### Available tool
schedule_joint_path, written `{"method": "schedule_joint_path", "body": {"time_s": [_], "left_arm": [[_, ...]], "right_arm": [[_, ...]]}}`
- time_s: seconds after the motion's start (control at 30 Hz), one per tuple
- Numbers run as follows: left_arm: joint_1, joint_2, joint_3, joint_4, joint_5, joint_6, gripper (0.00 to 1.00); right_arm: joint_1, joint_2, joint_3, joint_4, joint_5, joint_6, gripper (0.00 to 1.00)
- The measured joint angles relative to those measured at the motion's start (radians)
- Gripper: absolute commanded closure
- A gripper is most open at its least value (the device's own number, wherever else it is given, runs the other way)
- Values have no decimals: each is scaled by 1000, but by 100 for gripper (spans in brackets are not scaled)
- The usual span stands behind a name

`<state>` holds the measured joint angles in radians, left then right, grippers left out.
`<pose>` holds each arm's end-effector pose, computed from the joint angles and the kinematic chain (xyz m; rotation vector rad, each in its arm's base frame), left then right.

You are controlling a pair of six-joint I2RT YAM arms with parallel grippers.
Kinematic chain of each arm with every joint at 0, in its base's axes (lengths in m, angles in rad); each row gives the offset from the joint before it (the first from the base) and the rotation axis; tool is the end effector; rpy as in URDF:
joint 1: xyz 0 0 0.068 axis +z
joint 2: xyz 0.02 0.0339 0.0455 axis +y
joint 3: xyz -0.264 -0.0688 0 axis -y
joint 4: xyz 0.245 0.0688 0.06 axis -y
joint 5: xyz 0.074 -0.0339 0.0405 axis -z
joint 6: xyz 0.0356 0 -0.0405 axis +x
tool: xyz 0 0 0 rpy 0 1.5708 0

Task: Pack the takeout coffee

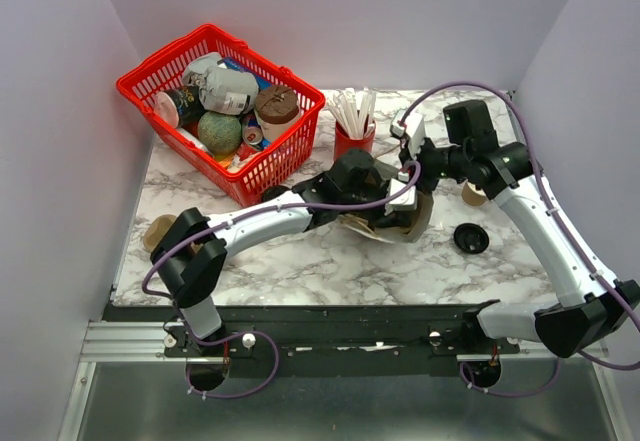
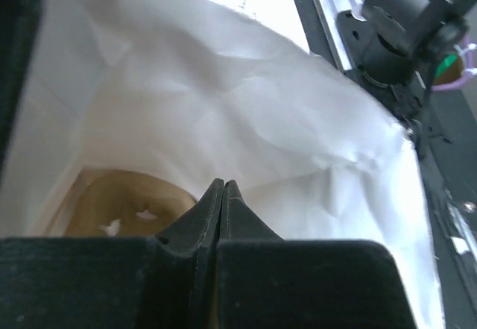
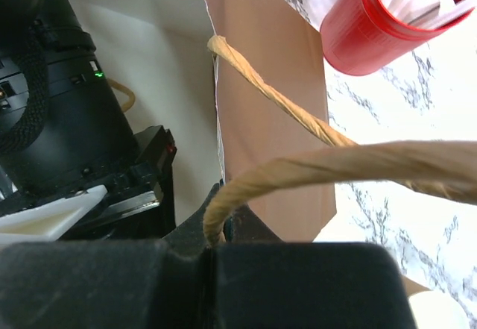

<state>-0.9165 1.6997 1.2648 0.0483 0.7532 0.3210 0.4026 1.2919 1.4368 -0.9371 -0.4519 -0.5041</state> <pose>0.2205 -0.3274 0.2888 1.5504 1.2850 -1.1197 0.2290 0.1144 0.3866 -1.2037 1.9748 0.4807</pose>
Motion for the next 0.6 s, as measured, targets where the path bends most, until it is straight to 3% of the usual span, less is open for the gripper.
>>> {"method": "schedule_joint_path", "body": {"time_s": [0.1,0.13,0.23,0.37,0.6], "left_arm": [[18,-58,-39,29,29,-7,90],[34,-101,-44,48,36,-10,82],[105,-291,-43,134,48,-35,75],[157,-483,-16,219,50,-84,77],[187,-550,-53,165,-39,-117,80]], "right_arm": [[8,-2,-28,6,19,-14,99],[5,-2,-41,-3,32,-23,100],[1,-3,-62,-14,66,-43,99],[1,-9,-77,-34,66,-47,99],[2,-46,-82,-96,66,-58,99]]}}
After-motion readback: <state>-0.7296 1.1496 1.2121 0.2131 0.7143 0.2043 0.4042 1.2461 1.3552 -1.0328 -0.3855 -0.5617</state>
